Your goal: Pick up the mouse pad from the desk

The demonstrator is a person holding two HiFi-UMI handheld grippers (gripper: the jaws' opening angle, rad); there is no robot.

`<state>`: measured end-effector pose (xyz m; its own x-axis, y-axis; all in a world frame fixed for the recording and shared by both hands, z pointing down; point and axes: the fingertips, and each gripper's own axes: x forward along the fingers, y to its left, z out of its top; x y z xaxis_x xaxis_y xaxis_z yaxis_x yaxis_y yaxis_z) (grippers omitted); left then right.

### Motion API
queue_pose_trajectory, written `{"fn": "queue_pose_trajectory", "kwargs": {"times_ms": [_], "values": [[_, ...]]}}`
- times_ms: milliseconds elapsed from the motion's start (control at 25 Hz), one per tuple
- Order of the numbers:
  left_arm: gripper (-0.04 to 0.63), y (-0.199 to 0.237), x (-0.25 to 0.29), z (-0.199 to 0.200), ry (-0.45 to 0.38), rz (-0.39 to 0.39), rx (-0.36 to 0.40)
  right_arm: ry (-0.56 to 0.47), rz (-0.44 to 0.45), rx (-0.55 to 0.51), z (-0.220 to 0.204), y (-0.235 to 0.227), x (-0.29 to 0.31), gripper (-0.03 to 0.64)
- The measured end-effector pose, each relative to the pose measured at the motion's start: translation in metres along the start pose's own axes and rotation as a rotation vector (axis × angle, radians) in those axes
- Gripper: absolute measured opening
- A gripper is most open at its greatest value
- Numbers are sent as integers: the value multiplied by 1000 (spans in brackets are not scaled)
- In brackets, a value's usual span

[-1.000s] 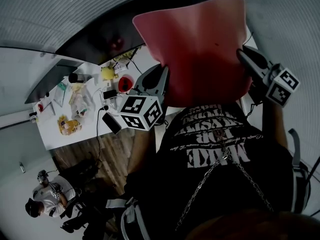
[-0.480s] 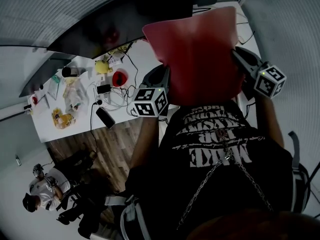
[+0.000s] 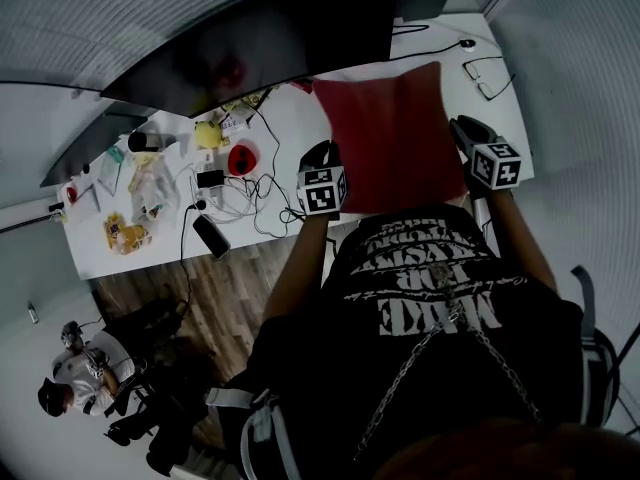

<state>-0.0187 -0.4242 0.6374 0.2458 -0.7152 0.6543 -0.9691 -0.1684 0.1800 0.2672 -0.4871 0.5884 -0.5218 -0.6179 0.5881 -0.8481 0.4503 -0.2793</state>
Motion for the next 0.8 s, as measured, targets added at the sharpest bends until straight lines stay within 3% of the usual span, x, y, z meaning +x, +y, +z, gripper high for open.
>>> {"fn": "queue_pose_trajectory", "kwargs": {"times_ms": [80, 160, 360, 520, 600, 800], "values": [[15, 8, -13, 20, -81, 58, 33, -42, -43, -69, 14, -2, -8, 81], [8, 6, -31, 48, -171, 52, 33, -95, -5, -126, 36, 16, -19, 72], [5, -36, -105, 144, -438, -49, 52, -322, 111, -290, 116, 101, -66, 19], [5, -84, -165, 210, -628, -117, 149, -470, 185, -416, 169, 168, -105, 9], [5, -97, -171, 218, -653, -119, 187, -506, 206, -423, 177, 188, -114, 4], [5, -106, -168, 204, -619, -161, 171, -535, 180, -352, 165, 194, -109, 0]]}}
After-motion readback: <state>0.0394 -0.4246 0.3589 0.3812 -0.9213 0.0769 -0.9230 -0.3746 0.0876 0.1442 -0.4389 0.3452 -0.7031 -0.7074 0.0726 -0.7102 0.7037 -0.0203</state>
